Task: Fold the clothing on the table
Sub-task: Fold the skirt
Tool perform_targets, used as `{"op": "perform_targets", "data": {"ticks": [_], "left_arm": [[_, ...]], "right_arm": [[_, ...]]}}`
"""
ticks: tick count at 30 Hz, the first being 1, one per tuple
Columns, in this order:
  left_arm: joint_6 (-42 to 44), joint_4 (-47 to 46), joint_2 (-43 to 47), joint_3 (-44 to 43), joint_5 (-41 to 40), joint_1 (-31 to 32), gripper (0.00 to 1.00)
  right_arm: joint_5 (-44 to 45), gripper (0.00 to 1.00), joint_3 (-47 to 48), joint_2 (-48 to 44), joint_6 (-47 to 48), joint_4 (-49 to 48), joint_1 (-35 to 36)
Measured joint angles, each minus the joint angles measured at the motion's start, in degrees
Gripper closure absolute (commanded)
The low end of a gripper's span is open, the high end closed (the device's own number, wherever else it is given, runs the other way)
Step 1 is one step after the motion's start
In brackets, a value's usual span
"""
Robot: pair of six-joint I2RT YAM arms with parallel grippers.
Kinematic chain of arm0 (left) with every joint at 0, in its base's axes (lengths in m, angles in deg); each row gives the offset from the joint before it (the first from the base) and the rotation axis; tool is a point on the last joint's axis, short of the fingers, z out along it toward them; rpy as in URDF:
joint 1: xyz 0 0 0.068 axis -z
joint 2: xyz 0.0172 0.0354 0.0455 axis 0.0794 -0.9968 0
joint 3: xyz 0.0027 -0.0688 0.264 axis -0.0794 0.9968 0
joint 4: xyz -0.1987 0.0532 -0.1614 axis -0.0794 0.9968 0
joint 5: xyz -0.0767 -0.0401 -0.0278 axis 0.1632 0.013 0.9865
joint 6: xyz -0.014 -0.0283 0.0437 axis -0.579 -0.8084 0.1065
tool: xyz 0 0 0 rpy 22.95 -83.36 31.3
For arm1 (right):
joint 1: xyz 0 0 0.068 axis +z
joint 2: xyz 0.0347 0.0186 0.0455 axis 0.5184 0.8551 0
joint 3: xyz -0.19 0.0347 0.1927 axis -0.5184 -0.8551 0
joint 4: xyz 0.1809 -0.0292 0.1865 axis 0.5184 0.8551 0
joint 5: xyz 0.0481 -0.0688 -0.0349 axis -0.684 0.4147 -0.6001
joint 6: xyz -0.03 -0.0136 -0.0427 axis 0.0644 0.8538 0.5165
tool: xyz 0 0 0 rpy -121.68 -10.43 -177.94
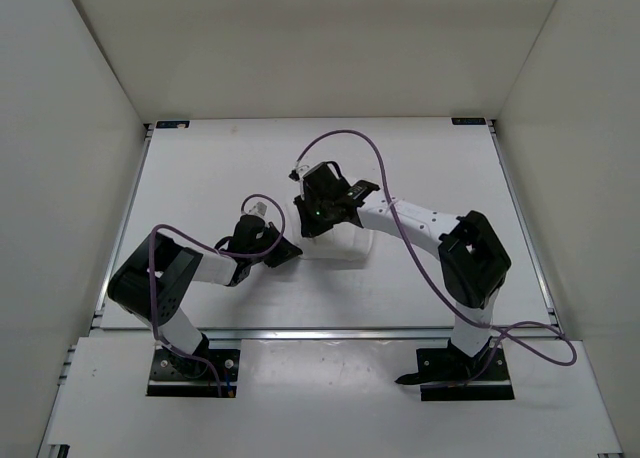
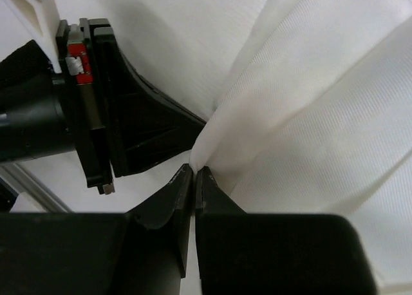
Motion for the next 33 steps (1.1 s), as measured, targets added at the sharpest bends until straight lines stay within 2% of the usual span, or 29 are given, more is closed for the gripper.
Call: {"op": "perform_targets", "data": {"ticks": [8, 11, 14, 20, 23, 25, 27, 31, 32, 33], "left_arm": [[-0.20, -0.74, 0.00, 0.48, 0.13, 0.00, 0.97], [-0.09, -1.60, 0.00, 0.98, 0.55, -0.11, 0.89], [0.02, -2.56, 0.00, 1.64, 0.92, -0.17, 0.77], [-0.17, -4.31, 0.24, 2.23, 3.02, -0.81, 0.57], [-0.22, -4.15, 1.77, 3.28, 3.93, -1.51, 0.52], [-0.20, -2.82, 3.74, 4.20, 4.04, -1.90, 0.50], [-0.20, -1.05, 5.92, 5.01, 3.98, -2.40, 0.50], [0.33, 2.29, 10.43, 5.62, 3.56, -2.93, 0.51], [0.66, 2.80, 11.17, 5.62, 3.41, -3.02, 0.51], [0.87, 3.28, 11.63, 5.62, 3.34, -3.10, 0.51]], "right_arm": [[-7.34, 1.00, -0.02, 3.72, -0.55, -1.77, -0.28], [-10.91, 0.88, -0.22, 5.03, -1.44, -2.51, -1.20], [-13.49, 0.67, -0.37, 5.53, -1.62, -3.50, -1.97], [-12.81, 0.54, -3.93, 1.84, -1.42, -6.56, -2.25], [-12.52, 0.53, -8.33, -5.05, -1.79, -8.46, -3.19], [-13.18, 0.57, -10.82, -10.08, -2.27, -10.16, -4.96], [-14.12, 0.62, -12.83, -14.05, -2.86, -12.50, -7.67], [-15.93, 0.62, -17.27, -17.84, -3.30, -16.72, -13.00], [-16.02, 0.64, -18.73, -17.92, -3.28, -17.51, -13.75], [-15.93, 0.70, -20.11, -17.92, -3.28, -17.73, -14.08]]}}
